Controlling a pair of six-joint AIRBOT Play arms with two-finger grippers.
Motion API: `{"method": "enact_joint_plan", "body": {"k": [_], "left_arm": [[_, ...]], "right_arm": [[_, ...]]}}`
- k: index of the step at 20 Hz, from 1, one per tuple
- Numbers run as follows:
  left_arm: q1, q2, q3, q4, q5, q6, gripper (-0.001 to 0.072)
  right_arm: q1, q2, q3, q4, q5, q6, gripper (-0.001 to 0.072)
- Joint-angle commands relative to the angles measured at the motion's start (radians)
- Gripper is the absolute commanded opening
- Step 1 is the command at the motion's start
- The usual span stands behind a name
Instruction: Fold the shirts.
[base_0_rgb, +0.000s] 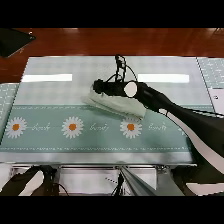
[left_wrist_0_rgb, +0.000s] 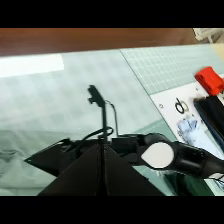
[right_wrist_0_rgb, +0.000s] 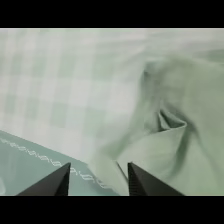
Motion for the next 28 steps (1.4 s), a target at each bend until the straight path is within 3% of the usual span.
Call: {"method": "enact_joint_plan", "body": {"k": [1, 4, 8, 9, 11, 14, 16, 18, 21, 25, 26, 28], "left_arm": [[-0.014, -0.005, -0.010, 0.024, -0.024, -0.001, 0.0024], [-0.013, -0.027, -0.018, 0.121, -0.024, -0.001, 0.0025], [-0.013, -0.053, -0.018, 0.241, -0.029, -0.005, 0.0026], [-0.013, -0.056, -0.018, 0.254, -0.030, -0.005, 0.0028], [-0.013, -0.056, -0.018, 0.261, -0.037, -0.005, 0.0058], [-0.013, -0.056, -0.018, 0.265, -0.061, -0.005, 0.0058], [-0.014, -0.056, -0.018, 0.269, -0.069, -0.005, 0.0058], [-0.014, -0.056, -0.018, 0.269, -0.099, -0.005, 0.0058], [-0.014, -0.056, -0.018, 0.268, -0.141, -0.008, 0.0058], [-0.014, -0.056, -0.018, 0.268, -0.153, -0.034, 0.0058], [-0.014, -0.056, -0.018, 0.268, -0.153, -0.048, 0.0058], [-0.014, -0.056, -0.018, 0.268, -0.153, -0.047, 0.0058]], "right_arm": [[0.003, 0.011, 0.000, 0.006, 0.017, -0.089, 0.0440], [-0.133, 0.129, 0.000, -0.267, 0.357, -0.096, 0.0440], [-0.371, 0.261, -0.001, -0.857, 0.912, -0.108, 0.0432], [-0.450, 0.272, -0.011, -0.895, 0.982, -0.138, 0.0431], [-0.632, 0.299, -0.084, -0.768, 1.018, -0.157, 0.0432], [-0.836, 0.313, -0.294, -0.284, 0.897, -0.203, 0.0553], [-0.856, 0.313, -0.436, -0.002, 0.761, -0.297, 0.0553], [-0.808, 0.312, -0.535, 0.180, 0.605, -0.342, 0.0553], [-0.663, 0.312, -0.595, 0.241, 0.368, -0.334, 0.0552], [-0.464, 0.281, -0.597, 0.310, 0.103, -0.234, 0.0542], [-0.434, 0.268, -0.597, 0.338, 0.074, -0.226, 0.0507], [-0.417, 0.266, -0.597, 0.351, 0.076, -0.235, 0.0125]]}}
